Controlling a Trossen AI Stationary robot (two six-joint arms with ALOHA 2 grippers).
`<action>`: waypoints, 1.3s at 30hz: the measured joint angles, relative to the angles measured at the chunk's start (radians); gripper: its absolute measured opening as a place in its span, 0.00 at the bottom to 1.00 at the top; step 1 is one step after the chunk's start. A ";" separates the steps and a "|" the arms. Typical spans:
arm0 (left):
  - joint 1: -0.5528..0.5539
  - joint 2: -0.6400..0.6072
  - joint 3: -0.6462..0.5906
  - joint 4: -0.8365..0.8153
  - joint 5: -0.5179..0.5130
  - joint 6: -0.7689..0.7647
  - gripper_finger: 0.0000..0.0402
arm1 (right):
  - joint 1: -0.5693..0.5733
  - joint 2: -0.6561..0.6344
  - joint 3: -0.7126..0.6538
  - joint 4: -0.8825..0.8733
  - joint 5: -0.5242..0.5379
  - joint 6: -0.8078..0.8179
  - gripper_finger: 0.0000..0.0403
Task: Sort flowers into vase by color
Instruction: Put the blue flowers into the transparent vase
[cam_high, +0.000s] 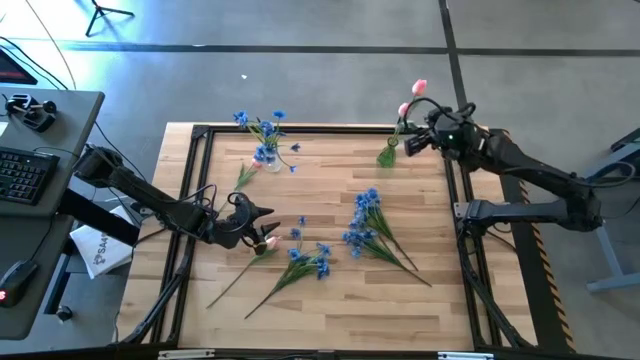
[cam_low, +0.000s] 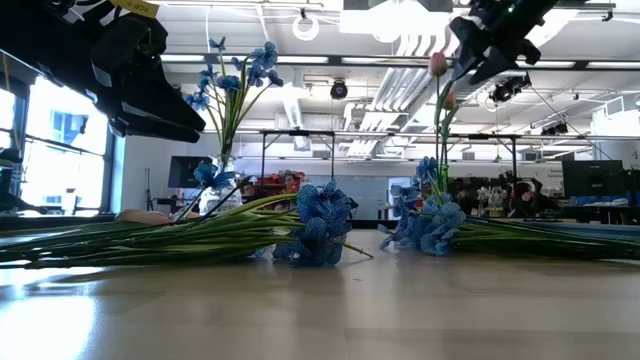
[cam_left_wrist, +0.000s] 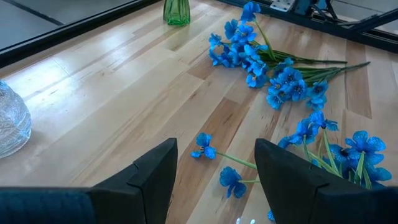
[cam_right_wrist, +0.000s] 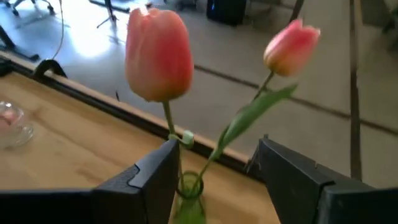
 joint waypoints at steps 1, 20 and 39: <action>0.000 0.000 0.000 0.000 0.000 0.000 0.50 | 0.000 0.000 0.007 -0.025 -0.024 0.012 0.52; 0.000 0.000 0.000 0.005 0.000 -0.006 0.50 | 0.200 0.003 -0.179 -0.086 -0.306 0.250 0.48; 0.000 0.000 0.000 0.030 0.000 -0.006 0.50 | 0.445 0.282 -0.201 -0.141 -0.540 0.267 0.48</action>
